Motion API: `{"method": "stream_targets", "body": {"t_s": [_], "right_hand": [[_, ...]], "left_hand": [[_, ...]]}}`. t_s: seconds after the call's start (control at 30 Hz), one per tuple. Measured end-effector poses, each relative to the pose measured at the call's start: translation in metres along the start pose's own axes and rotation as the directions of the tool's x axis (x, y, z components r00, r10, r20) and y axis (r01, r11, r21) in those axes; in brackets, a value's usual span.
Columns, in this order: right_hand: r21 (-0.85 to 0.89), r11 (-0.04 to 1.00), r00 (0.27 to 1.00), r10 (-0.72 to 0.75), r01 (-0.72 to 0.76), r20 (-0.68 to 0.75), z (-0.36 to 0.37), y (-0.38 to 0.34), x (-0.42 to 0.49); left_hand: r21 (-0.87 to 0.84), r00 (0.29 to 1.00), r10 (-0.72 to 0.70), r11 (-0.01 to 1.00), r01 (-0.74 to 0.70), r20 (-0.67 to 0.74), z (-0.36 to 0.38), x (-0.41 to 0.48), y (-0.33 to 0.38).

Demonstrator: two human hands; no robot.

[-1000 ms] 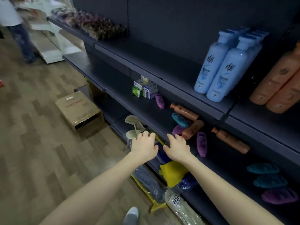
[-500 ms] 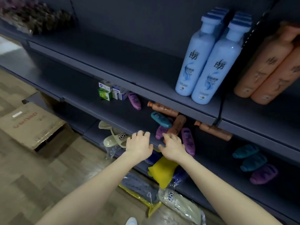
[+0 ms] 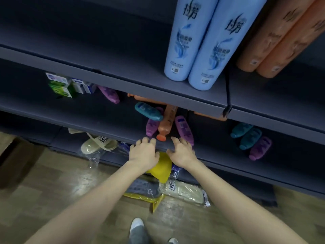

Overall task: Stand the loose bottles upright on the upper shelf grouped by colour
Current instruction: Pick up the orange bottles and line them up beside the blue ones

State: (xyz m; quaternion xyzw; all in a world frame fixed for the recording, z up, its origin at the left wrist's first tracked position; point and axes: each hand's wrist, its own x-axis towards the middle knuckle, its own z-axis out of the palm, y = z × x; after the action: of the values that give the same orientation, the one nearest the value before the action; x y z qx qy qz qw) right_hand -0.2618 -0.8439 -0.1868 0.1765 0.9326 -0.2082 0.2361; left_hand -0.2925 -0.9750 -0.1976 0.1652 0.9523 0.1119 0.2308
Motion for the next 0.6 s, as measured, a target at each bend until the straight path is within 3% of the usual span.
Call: {"method": "stream_targets", "body": {"t_s": [0.27, 0.6], "right_hand": [[0.108, 0.994, 0.997, 0.031, -0.023, -0.073, 0.018, 0.017, 0.032], [0.176, 0.983, 0.993, -0.027, 0.047, -0.115, 0.064, 0.043, 0.089]], "left_hand": [[0.015, 0.999, 0.044, 0.999, -0.044, 0.024, 0.027, 0.035, 0.004], [-0.061, 1.000, -0.014, 0.998, 0.015, 0.025, 0.081, 0.081, 0.001]]}}
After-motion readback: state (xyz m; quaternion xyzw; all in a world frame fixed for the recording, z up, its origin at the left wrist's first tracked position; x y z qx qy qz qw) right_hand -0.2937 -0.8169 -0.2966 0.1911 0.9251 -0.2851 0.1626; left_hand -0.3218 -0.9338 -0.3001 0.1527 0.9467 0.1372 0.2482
